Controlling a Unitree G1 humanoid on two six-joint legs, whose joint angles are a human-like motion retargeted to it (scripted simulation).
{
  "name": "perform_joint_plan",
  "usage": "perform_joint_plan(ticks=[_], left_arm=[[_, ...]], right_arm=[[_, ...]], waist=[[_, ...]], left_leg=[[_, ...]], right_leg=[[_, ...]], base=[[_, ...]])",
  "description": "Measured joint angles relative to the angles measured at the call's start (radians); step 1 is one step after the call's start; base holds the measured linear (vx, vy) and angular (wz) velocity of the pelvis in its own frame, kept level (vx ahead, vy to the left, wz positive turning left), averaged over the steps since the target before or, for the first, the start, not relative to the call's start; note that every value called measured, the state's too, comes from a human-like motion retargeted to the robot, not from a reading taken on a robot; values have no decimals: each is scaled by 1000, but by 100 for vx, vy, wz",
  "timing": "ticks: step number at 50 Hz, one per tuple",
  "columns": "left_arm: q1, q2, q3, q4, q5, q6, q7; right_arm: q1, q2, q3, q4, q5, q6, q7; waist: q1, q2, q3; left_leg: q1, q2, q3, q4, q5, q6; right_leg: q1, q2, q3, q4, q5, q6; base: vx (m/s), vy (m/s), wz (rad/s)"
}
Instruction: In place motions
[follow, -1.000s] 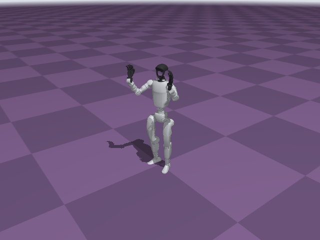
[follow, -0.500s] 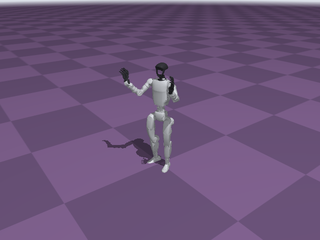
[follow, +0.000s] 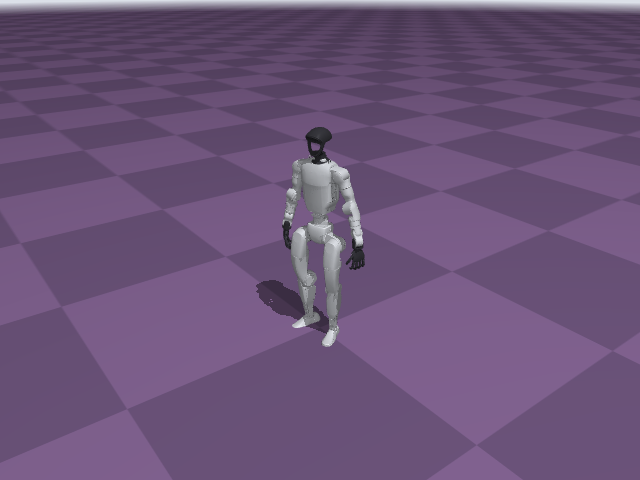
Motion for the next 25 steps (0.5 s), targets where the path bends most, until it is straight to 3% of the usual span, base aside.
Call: perform_joint_plan(ticks=[2, 5, 8, 10, 12, 15, 20, 25], left_arm=[[2, -32, -27, 120, 55, 54, -14], [24, -114, 3, 228, 28, 89, 108], [89, -183, 49, 223, -108, 82, 133], [127, -215, 69, 214, -192, 74, 103], [154, -234, 72, 206, -257, 79, 69], [171, -230, 45, 190, -281, 94, 53], [166, -182, -13, 130, -164, 106, 108], [136, -144, -44, 58, -113, 103, 134]], right_arm=[[10, 27, -7, 155, 74, 1, 19], [75, 71, -26, 213, 181, -12, 71], [132, 96, -18, 213, 337, -44, 35], [154, 99, -30, 203, 462, -71, 9], [159, 86, -50, 201, 535, -99, 7], [141, 51, -61, 203, 555, -78, 46], [107, 15, -48, 137, 482, -20, 12], [77, 11, -46, 44, 446, -34, -62]], waist=[[4, -4, 9], [5, -15, 22], [173, -2, 24], [211, 5, 20], [191, 11, 18], [17, -11, 31], [26, -11, 28], [30, -12, 19]], left_leg=[[0, 1, -1, 0, 0, -1], [-4, -7, -9, 0, 1, 0], [20, 34, 154, -4, -21, -19], [20, 50, 185, -3, -23, -24], [13, 57, 164, -1, -20, -24], [-11, 3, -7, 0, -1, -5], [-14, 3, 0, 1, 3, -6], [-19, 2, -5, 3, 5, -7]], right_leg=[[2, 1, -2, 0, -1, 2], [9, 11, -13, -11, -4, -9], [-48, 11, 151, 48, -21, 6], [-47, 8, 184, 52, -29, 24], [-39, 1, 170, 47, -29, 39], [-15, -1, -8, 6, -1, 1], [-13, -1, -1, 4, -3, 0], [-13, -1, -7, 3, -4, -1]], base=[[0, 0, 0], [6, -2, -17], [5, 0, -222], [0, 0, -92], [-1, 0, 65], [-3, 0, 235], [0, 0, 21], [0, 0, 0]])
